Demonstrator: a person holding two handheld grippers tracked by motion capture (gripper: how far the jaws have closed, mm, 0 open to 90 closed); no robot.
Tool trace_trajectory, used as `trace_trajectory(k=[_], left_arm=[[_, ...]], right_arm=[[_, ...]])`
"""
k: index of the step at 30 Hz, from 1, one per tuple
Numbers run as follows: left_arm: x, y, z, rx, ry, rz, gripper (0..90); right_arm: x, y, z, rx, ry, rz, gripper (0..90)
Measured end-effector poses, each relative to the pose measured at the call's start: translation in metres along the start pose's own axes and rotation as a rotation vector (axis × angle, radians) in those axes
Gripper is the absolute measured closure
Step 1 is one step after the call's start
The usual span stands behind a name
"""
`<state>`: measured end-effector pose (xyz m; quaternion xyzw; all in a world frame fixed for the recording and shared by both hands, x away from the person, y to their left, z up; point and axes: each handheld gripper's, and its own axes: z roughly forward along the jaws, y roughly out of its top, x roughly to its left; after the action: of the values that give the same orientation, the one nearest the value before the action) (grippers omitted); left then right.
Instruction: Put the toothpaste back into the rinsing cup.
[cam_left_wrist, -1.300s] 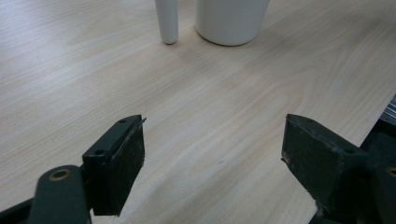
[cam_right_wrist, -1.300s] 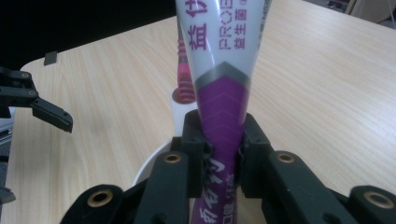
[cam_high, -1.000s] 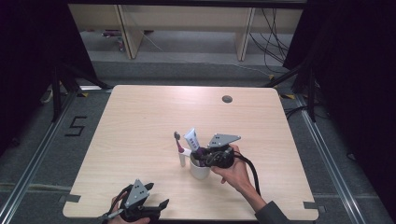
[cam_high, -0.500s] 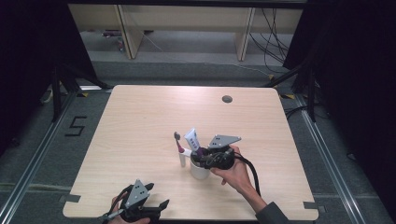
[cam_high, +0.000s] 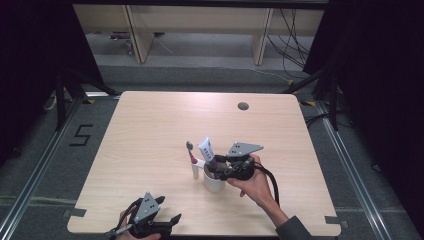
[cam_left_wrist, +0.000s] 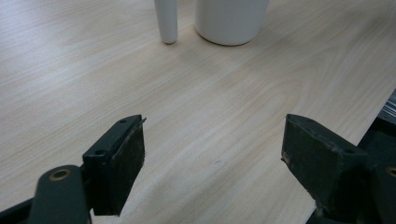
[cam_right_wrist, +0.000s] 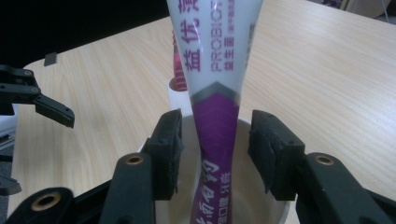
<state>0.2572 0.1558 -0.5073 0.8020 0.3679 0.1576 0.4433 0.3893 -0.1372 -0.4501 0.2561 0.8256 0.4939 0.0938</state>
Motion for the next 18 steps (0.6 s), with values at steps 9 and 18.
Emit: trace_trajectory(k=[9, 18], left_arm=[[0.001, 0.000, -0.001, 0.009, 0.001, 0.010, 21.4], [0.001, 0.000, -0.001, 0.009, 0.004, 0.008, 21.4]], right_arm=[[-0.001, 0.005, -0.014, -0.022, -0.019, -0.005, 50.6], [-0.006, 0.004, -0.028, -0.032, -0.016, 0.021, 47.2]])
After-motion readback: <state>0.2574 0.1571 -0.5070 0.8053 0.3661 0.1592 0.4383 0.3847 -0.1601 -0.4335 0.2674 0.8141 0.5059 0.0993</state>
